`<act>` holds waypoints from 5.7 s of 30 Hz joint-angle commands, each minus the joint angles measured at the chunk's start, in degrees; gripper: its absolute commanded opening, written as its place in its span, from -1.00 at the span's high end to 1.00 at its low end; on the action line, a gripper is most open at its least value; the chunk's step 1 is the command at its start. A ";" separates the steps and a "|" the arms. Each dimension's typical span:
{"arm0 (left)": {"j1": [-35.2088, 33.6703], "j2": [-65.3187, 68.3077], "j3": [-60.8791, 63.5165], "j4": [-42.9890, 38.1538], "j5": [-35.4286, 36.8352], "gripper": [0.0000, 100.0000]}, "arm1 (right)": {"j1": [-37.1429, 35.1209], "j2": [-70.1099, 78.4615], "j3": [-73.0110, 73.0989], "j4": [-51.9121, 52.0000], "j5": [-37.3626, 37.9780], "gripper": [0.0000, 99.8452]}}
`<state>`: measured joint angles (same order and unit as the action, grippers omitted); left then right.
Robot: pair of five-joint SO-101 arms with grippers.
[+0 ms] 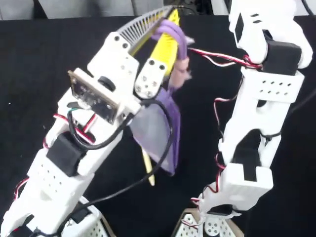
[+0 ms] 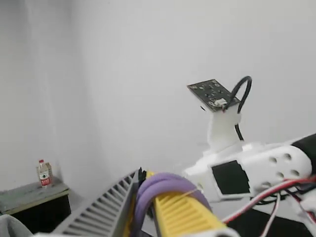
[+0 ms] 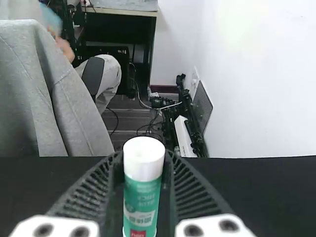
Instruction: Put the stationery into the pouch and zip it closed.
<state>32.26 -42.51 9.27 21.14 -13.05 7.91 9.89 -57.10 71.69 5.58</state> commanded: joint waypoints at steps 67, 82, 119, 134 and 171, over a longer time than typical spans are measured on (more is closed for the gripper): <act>-39.69 -26.90 27.21 5.36 0.26 0.94 | -1.93 -0.75 -4.53 2.64 -2.90 0.98; -35.30 -62.24 53.49 5.45 -3.60 0.94 | -14.42 -3.82 -6.37 9.05 -8.88 0.98; -34.77 -62.07 54.90 5.63 -3.34 0.94 | -33.58 -27.12 -9.54 25.76 -8.70 0.98; -35.21 -62.07 54.55 5.63 -0.18 0.94 | -38.86 -30.37 12.53 13.10 -6.86 0.98; -34.68 -62.07 54.29 5.10 4.57 0.94 | -38.77 -59.91 102.11 -76.40 -2.55 0.98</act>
<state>-2.99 -104.22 64.48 27.56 -11.65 -30.51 -48.92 41.36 3.82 2.77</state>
